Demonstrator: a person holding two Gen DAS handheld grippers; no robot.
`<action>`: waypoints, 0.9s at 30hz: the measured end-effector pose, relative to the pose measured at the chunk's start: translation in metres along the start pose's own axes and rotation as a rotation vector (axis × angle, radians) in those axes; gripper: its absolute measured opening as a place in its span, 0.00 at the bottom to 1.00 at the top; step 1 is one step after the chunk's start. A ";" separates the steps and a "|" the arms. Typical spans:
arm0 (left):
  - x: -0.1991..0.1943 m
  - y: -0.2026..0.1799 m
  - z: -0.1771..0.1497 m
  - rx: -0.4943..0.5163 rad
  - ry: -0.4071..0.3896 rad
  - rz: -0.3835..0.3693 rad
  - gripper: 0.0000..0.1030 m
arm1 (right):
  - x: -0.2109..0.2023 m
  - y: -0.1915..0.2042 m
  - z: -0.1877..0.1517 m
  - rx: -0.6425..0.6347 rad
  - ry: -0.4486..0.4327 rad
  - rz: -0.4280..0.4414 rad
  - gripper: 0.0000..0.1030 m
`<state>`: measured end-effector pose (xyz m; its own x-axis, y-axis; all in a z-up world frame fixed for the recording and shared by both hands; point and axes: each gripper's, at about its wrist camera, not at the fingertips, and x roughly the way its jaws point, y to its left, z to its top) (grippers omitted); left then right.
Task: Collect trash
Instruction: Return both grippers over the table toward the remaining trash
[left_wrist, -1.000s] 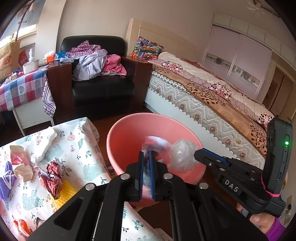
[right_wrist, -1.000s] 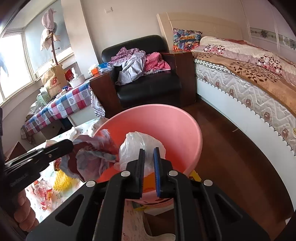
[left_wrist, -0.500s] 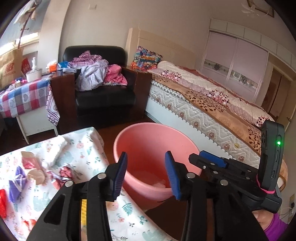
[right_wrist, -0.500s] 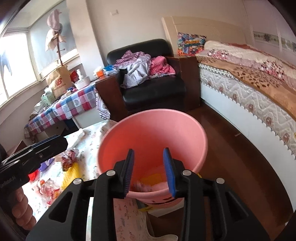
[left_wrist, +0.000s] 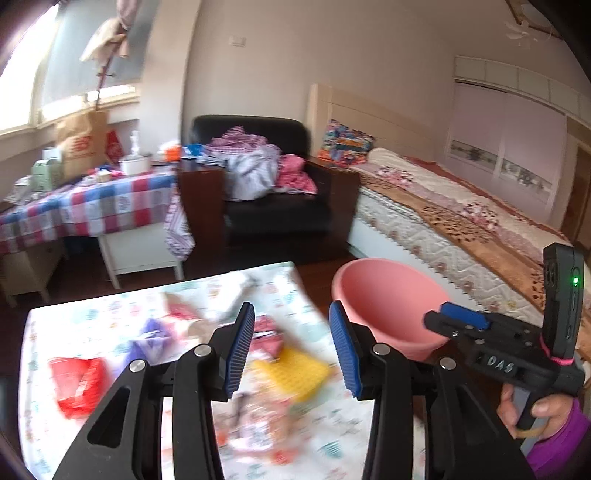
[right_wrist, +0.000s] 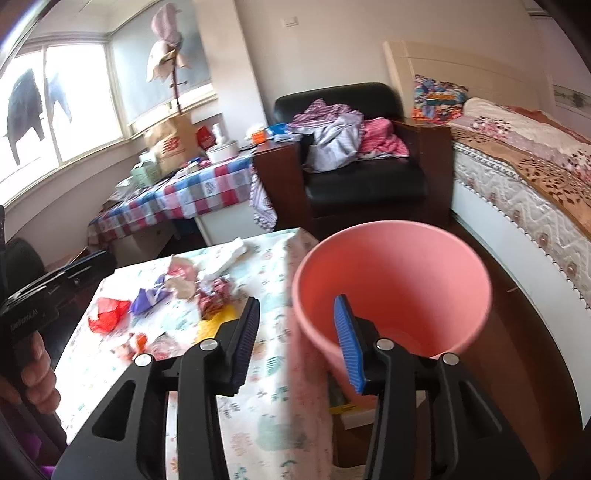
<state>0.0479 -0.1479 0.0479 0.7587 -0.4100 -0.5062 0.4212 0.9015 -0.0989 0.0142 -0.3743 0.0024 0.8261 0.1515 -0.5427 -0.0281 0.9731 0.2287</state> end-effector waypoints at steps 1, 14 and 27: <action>-0.007 0.009 -0.003 -0.005 -0.003 0.018 0.40 | 0.001 0.003 -0.001 -0.004 0.005 0.006 0.42; -0.063 0.091 -0.042 -0.088 0.019 0.160 0.41 | 0.013 0.041 -0.020 -0.041 0.086 0.087 0.42; -0.026 0.099 -0.095 -0.117 0.218 0.107 0.41 | 0.032 0.062 -0.031 -0.078 0.156 0.131 0.42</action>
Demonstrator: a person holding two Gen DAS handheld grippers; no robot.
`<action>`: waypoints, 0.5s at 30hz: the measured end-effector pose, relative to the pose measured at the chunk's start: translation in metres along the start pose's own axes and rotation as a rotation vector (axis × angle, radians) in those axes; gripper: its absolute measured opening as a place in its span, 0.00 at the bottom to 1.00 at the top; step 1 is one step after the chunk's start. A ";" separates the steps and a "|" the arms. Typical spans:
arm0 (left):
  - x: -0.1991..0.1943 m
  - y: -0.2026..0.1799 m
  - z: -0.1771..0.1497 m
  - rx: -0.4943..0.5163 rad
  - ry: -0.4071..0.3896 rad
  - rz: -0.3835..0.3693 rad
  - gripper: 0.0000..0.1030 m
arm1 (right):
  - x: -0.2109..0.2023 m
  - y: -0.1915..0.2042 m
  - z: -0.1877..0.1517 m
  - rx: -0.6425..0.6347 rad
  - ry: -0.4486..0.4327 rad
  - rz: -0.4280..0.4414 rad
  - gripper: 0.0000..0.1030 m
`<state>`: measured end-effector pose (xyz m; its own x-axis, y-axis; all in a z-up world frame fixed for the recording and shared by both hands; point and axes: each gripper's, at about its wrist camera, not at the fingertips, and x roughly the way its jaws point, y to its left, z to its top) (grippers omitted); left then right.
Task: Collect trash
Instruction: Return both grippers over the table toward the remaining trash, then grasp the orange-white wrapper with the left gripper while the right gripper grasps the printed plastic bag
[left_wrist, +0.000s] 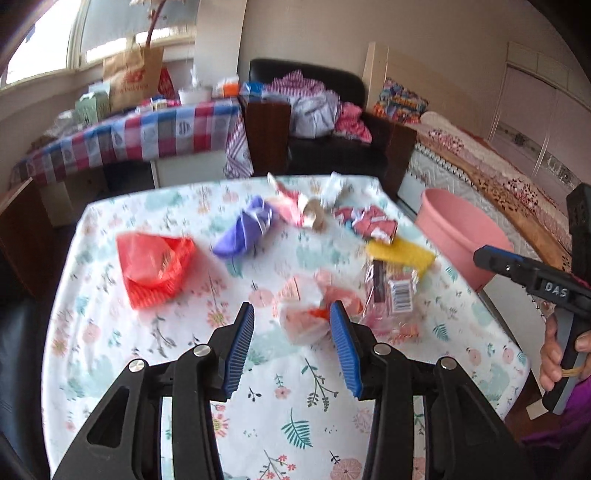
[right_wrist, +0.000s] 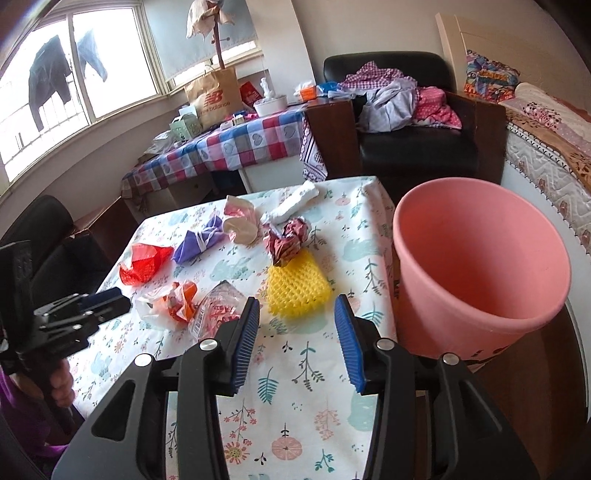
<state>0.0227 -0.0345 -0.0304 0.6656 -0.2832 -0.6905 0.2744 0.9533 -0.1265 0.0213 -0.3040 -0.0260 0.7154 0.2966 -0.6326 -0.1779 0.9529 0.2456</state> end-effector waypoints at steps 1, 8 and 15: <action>0.006 0.001 -0.001 -0.006 0.014 -0.001 0.41 | 0.002 0.001 0.000 -0.002 0.004 0.001 0.42; 0.028 0.006 -0.003 -0.032 0.052 -0.012 0.28 | 0.009 0.000 0.000 -0.001 0.019 -0.003 0.42; 0.022 0.010 -0.003 -0.054 0.019 -0.020 0.02 | 0.018 -0.007 0.003 0.016 0.036 0.001 0.42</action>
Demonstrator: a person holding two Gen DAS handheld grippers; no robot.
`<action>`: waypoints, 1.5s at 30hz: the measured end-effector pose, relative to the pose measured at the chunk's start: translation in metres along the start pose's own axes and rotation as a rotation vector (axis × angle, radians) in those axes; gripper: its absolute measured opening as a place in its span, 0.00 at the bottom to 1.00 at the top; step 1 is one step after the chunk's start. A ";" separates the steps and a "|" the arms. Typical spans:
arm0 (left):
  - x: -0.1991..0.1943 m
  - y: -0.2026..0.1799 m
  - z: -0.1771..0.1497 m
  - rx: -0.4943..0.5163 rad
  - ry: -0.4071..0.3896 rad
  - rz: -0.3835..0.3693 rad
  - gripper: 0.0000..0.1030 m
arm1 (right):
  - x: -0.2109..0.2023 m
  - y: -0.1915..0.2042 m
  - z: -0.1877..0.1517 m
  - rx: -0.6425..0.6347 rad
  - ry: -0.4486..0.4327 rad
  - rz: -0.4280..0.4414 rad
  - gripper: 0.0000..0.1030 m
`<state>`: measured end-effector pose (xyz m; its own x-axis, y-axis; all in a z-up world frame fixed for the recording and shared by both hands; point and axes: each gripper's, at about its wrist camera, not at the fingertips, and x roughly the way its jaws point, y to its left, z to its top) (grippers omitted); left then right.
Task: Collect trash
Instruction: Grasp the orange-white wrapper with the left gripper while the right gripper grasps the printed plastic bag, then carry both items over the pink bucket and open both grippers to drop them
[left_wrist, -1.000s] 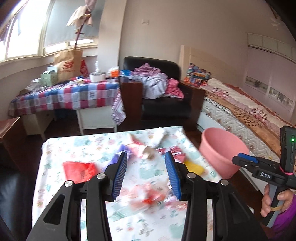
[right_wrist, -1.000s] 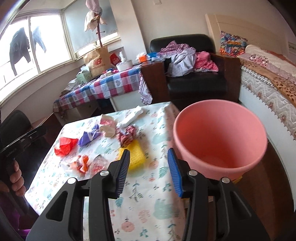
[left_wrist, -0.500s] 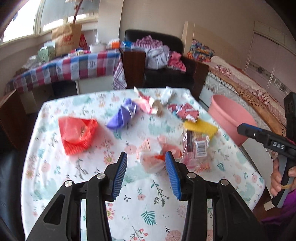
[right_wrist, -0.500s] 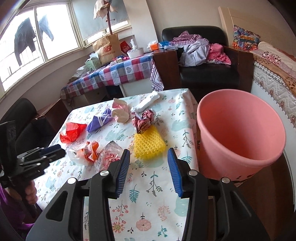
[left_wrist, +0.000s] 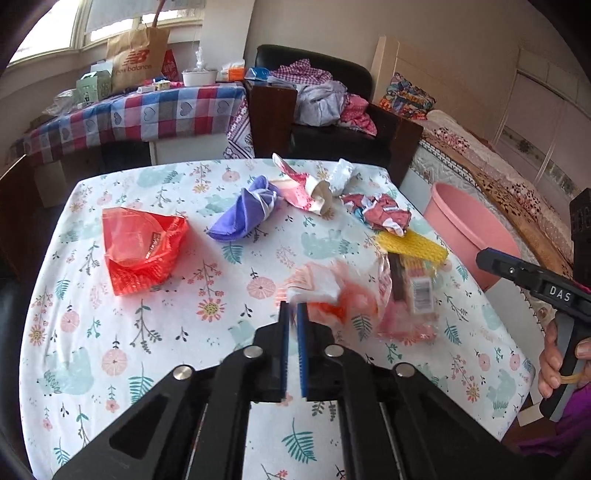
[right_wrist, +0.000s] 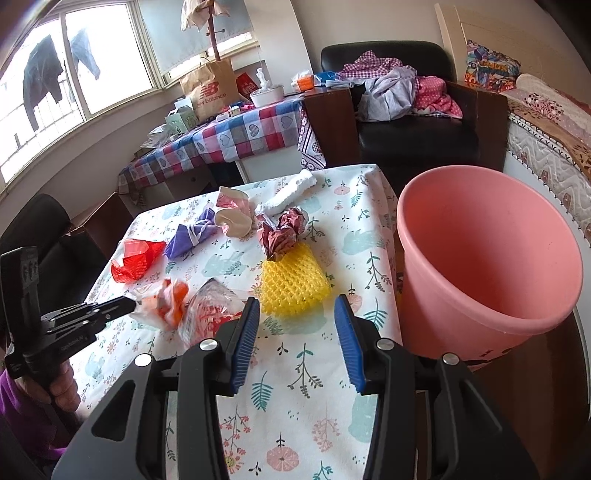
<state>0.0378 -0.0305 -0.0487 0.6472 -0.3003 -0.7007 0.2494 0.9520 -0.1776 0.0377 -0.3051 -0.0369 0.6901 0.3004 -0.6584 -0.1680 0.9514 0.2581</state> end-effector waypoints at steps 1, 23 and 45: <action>-0.002 0.001 0.000 -0.004 -0.012 0.002 0.01 | 0.001 0.000 0.000 0.003 0.003 0.004 0.42; -0.034 0.012 0.002 -0.070 -0.105 0.017 0.01 | 0.049 0.070 -0.024 -0.099 0.203 0.236 0.11; -0.049 -0.038 0.034 -0.009 -0.201 -0.047 0.01 | -0.042 0.013 0.012 -0.063 -0.121 0.138 0.01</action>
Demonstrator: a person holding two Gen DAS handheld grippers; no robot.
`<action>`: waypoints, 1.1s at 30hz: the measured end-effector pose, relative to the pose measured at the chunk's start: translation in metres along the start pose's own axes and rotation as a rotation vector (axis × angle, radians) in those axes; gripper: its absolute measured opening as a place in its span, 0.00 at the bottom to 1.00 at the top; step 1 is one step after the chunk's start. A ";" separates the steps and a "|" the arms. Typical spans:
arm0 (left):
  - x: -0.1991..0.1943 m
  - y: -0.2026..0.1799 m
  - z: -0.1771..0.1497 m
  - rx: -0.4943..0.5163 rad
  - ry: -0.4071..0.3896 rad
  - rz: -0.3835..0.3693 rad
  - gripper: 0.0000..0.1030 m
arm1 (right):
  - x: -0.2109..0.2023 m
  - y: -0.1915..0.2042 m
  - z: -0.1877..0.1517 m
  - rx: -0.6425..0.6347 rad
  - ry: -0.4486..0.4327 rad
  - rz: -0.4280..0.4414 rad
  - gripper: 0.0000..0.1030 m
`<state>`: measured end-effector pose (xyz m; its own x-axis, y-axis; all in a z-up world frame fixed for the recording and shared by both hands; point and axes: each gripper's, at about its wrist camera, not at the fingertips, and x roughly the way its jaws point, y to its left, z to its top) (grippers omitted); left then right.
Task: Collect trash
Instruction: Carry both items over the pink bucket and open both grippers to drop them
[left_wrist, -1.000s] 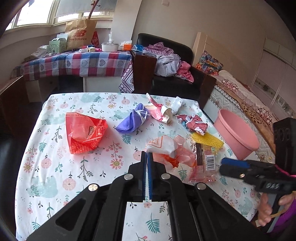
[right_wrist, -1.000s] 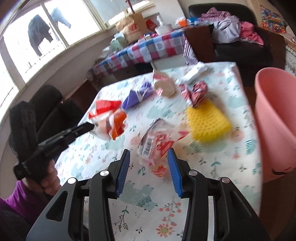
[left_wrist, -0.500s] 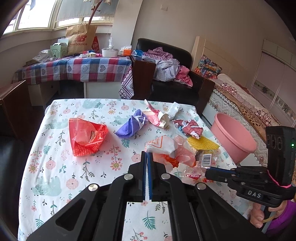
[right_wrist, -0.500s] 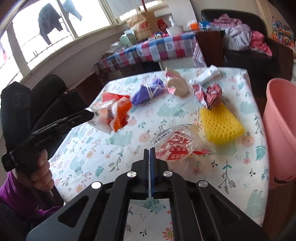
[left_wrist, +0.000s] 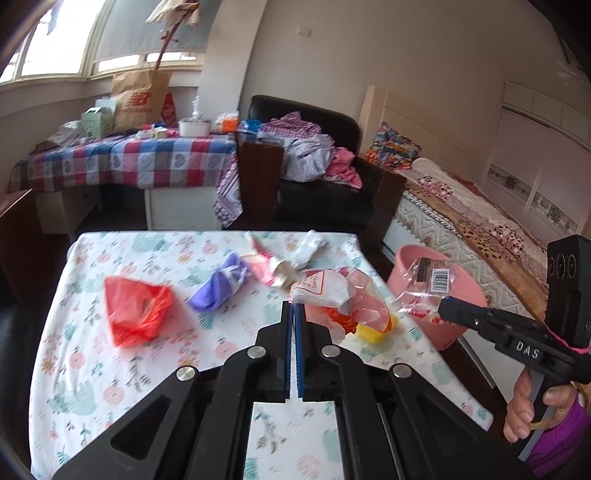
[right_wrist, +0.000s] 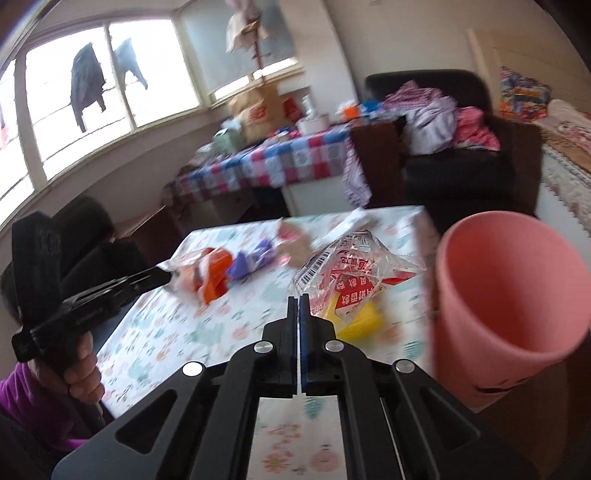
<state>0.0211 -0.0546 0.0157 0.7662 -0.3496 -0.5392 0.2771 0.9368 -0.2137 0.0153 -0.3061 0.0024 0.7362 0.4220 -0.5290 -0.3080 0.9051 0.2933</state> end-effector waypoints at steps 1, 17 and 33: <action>0.002 -0.004 0.002 0.002 -0.004 -0.008 0.01 | -0.003 -0.006 0.002 0.009 -0.010 -0.014 0.01; 0.064 -0.106 0.046 0.121 -0.012 -0.158 0.01 | -0.034 -0.096 0.006 0.149 -0.088 -0.200 0.01; 0.145 -0.194 0.039 0.241 0.090 -0.198 0.01 | -0.026 -0.140 -0.012 0.238 -0.055 -0.262 0.01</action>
<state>0.1009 -0.2866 0.0106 0.6324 -0.5150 -0.5787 0.5531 0.8232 -0.1282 0.0321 -0.4430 -0.0339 0.8049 0.1682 -0.5691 0.0396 0.9416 0.3343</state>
